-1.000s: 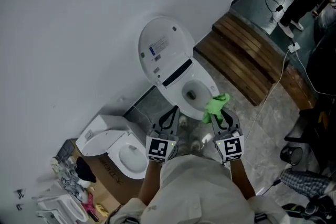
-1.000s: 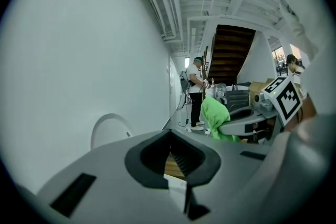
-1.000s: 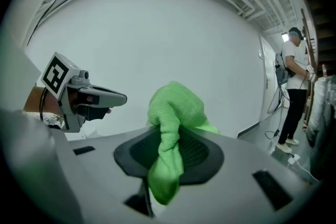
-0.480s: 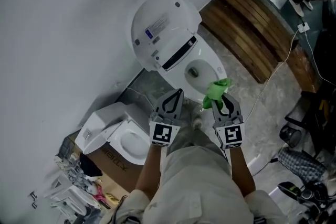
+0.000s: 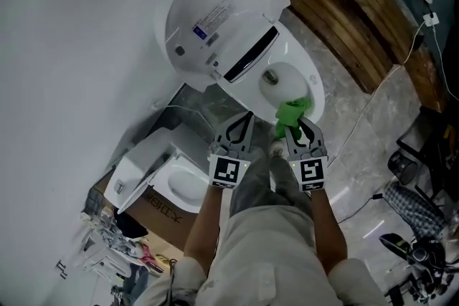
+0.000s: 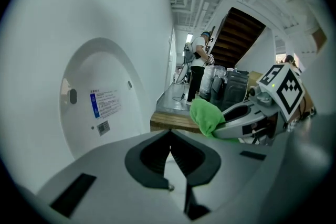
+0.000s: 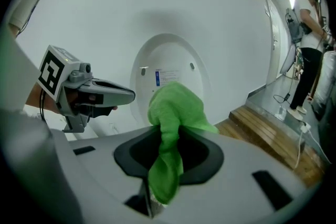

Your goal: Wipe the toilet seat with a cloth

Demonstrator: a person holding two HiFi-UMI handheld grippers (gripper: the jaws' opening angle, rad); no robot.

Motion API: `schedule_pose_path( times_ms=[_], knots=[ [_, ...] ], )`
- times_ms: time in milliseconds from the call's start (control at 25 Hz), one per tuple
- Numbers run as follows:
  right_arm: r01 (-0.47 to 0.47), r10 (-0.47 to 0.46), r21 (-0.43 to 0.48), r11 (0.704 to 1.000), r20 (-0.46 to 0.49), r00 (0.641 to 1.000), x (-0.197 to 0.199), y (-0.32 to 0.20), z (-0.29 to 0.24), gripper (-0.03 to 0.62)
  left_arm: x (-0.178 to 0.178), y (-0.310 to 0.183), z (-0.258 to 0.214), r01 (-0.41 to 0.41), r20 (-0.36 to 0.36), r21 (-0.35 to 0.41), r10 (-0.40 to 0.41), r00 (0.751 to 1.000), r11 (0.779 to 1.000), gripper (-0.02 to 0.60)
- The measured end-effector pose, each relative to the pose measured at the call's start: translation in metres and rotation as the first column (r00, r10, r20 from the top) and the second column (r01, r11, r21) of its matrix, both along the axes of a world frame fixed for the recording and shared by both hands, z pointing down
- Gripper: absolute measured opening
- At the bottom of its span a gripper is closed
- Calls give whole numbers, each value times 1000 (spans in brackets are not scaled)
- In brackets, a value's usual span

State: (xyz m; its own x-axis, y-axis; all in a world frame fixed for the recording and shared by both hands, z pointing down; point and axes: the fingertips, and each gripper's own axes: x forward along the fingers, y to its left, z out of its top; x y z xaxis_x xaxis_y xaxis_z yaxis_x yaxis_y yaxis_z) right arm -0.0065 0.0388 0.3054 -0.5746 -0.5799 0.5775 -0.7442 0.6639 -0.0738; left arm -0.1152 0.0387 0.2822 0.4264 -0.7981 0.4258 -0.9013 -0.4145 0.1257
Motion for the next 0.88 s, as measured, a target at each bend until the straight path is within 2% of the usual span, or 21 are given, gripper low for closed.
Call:
schedule_pose_path(
  times_ms=[440,680,880],
  knots=[
    [-15,5,-163,986,-59,998,-33,5,126,94,-22,2,122,-28,8,-137,29,1000,990,12],
    [-45,27,-238,970,-80,996,-43,9,187,94,-27,6,172,-18,2,-181,18,1000,983,12],
    [-45,22,-264,964,-91,996,-54,6,232,94,-25,15,204,-19,-6,-204,18,1000,979,12]
  ],
)
